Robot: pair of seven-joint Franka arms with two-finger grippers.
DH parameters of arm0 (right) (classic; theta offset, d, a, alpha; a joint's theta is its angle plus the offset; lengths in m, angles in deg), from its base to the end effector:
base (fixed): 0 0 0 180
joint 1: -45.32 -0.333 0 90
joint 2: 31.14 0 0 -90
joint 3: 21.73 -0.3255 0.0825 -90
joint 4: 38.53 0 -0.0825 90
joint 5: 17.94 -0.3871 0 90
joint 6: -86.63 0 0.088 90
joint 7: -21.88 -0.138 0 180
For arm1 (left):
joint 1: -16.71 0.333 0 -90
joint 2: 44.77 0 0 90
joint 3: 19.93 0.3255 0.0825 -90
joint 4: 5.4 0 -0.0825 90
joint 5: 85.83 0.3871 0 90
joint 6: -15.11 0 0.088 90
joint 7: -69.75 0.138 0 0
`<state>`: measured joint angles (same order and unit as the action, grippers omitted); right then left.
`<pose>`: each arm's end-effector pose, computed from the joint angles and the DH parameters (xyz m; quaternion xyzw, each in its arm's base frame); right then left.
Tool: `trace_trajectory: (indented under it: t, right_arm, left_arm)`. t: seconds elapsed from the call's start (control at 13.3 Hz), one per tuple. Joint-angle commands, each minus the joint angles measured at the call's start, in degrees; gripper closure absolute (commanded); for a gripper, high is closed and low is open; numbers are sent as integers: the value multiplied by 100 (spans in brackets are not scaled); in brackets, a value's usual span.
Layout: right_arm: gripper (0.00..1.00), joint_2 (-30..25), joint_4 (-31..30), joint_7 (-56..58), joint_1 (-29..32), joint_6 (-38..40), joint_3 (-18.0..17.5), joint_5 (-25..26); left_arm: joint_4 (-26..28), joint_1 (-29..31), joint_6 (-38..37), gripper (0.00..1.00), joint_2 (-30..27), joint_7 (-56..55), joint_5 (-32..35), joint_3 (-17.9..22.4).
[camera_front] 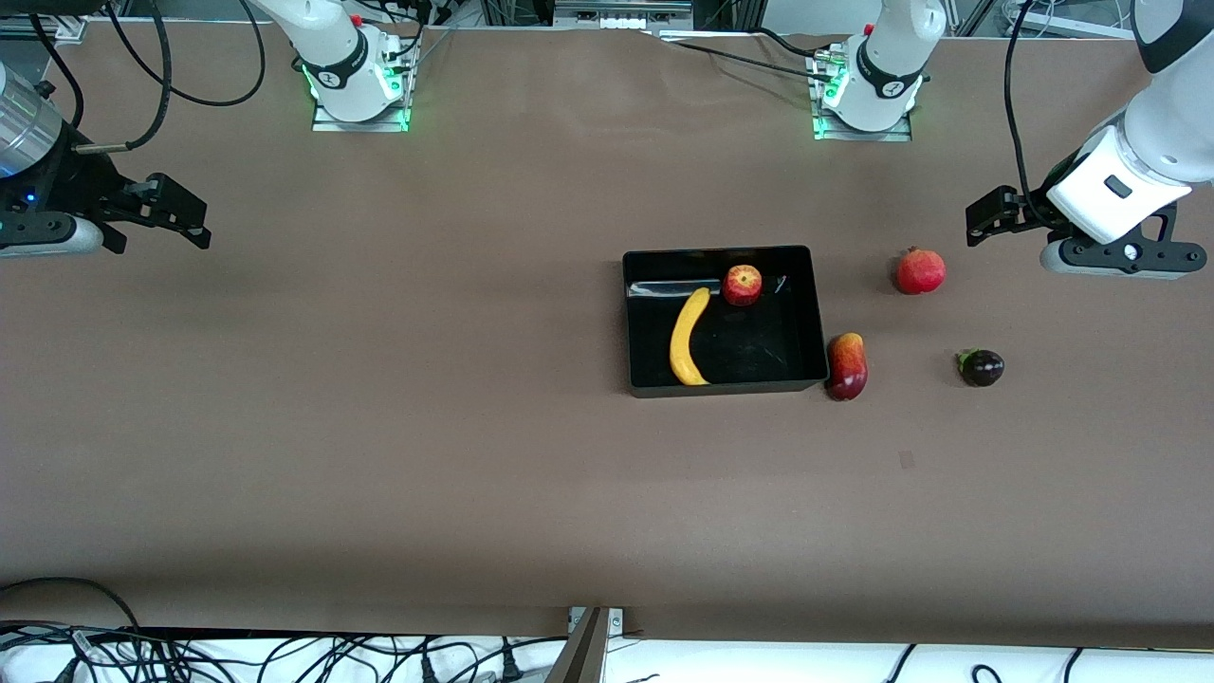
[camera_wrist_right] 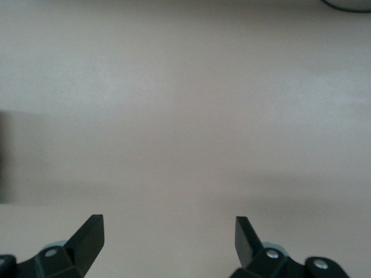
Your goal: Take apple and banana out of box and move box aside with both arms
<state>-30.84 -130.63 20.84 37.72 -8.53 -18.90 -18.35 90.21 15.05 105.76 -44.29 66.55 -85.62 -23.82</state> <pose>0.5669 0.0483 0.5907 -0.9992 -0.0323 -0.0239 0.0047 0.5509 -0.0529 0.5531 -0.9987 0.0206 0.0472 0.0052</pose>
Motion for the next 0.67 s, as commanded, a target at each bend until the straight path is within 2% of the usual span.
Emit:
trace_trajectory:
  t: [0.0, 0.3, 0.6]
  right_arm:
    - [0, 22, 87, 78, 65, 32, -37, -12]
    - [0, 22, 87, 78, 65, 32, -37, -12]
    - [0, 31, 87, 78, 65, 32, -37, -12]
  left_arm:
    - [-218, 7, -171, 0, 92, -13, -48, -15]
    - [-227, -45, -250, 0, 101, -13, 162, -42]
    - [-322, -81, -268, 0, 241, -57, 58, -33]
